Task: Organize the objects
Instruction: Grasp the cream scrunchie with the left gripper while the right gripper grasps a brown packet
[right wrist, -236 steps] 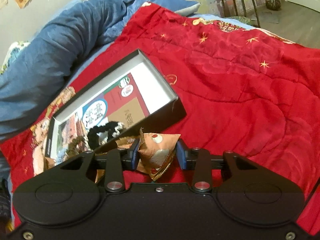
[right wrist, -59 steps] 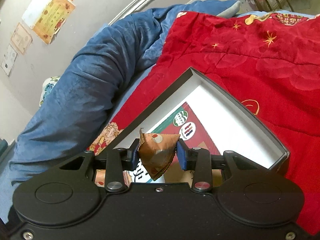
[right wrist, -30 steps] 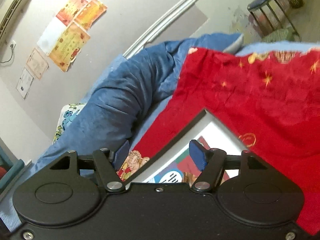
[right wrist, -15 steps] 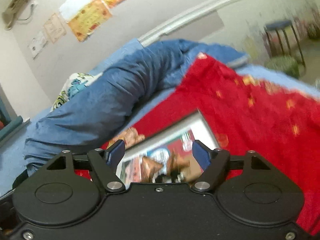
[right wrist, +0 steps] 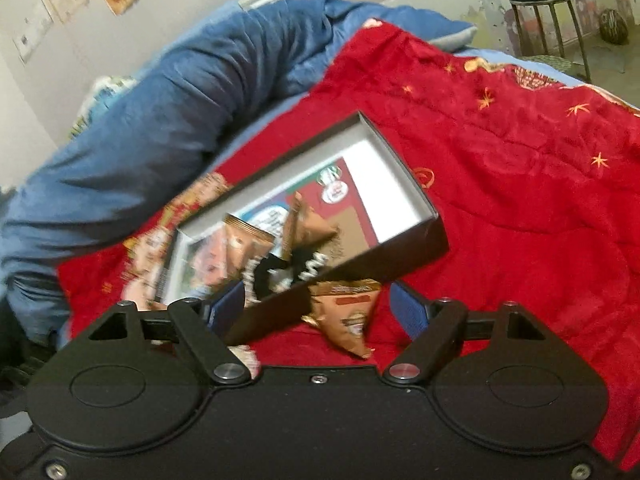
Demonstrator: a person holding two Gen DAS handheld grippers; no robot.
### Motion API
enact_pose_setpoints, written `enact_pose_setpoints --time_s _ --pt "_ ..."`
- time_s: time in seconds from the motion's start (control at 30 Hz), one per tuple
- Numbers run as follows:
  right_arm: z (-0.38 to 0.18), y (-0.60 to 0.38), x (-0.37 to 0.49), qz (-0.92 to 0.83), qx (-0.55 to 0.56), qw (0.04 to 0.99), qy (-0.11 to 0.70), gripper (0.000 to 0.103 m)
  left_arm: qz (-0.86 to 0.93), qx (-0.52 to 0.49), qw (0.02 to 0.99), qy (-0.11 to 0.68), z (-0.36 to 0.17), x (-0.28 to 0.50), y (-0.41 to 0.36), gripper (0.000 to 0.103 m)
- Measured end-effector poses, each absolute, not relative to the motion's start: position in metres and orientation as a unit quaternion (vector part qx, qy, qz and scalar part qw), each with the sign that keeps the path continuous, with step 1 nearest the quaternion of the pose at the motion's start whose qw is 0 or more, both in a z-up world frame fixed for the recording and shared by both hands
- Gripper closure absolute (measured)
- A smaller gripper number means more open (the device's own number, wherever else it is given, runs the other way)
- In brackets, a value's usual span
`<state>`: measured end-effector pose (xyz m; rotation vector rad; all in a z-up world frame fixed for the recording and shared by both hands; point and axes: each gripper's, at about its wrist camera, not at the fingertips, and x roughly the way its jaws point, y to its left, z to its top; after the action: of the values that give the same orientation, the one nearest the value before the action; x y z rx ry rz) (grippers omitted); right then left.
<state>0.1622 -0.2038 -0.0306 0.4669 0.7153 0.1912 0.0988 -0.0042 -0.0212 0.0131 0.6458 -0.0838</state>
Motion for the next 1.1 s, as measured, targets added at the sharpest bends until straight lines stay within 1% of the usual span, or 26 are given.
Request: enact_pose_setpoints --time_s 0.13,0.27,0.33,0.43,0.47,0.5,0.53,0.6,0.63,0.73,0.83,0.97,1.03,1.1 --pt "-0.047 -0.191 0.172 0.104 0.211 0.9 0.366 0.024 -0.03 -0.025 0.94 0.34 -0.041 0.117 -0.006 0.013" --pt "-0.054 -0.183 0.172 0.114 0.201 0.899 0.373 0.024 -0.054 -0.037 0.932 0.357 -0.051 0.131 -0.006 0.024" --pt "-0.057 -0.18 0.176 0.108 0.194 0.898 0.381 0.024 -0.059 -0.035 0.929 0.363 -0.054 0.135 -0.009 0.026" --pt "-0.059 -0.177 0.177 0.106 0.19 0.898 0.383 0.024 -0.046 -0.016 0.928 0.369 -0.057 0.136 -0.012 0.041" --pt "-0.057 -0.176 0.177 0.108 0.186 0.898 0.383 0.024 -0.037 -0.01 0.928 0.371 -0.058 0.136 -0.012 0.055" --pt "-0.056 -0.176 0.176 0.109 0.183 0.9 0.381 0.025 -0.03 -0.009 0.929 0.368 -0.058 0.135 -0.011 0.066" --pt "-0.056 -0.177 0.175 0.107 0.184 0.901 0.378 0.026 -0.03 -0.017 0.93 0.366 -0.058 0.134 -0.008 0.069" --pt "-0.055 -0.179 0.173 0.104 0.19 0.901 0.377 0.026 -0.036 -0.046 0.928 0.368 -0.056 0.135 -0.002 0.088" --pt "-0.055 -0.18 0.174 0.102 0.19 0.901 0.377 0.027 -0.04 -0.057 0.926 0.37 -0.055 0.135 -0.001 0.091" --pt "-0.054 -0.182 0.174 0.096 0.189 0.902 0.375 0.028 -0.029 -0.048 0.927 0.371 -0.055 0.132 -0.002 0.091" --pt "-0.055 -0.181 0.174 0.094 0.184 0.903 0.377 0.031 -0.018 -0.041 0.923 0.381 -0.057 0.133 -0.004 0.091" --pt "-0.056 -0.175 0.174 0.101 0.161 0.905 0.382 0.032 -0.009 -0.037 0.92 0.389 -0.057 0.134 -0.005 0.092" --pt "-0.056 -0.171 0.174 0.104 0.148 0.907 0.381 0.034 -0.006 -0.033 0.92 0.39 -0.056 0.134 -0.006 0.092" --pt "-0.057 -0.167 0.173 0.107 0.136 0.908 0.381 0.035 -0.003 -0.032 0.92 0.39 -0.057 0.134 -0.006 0.092"
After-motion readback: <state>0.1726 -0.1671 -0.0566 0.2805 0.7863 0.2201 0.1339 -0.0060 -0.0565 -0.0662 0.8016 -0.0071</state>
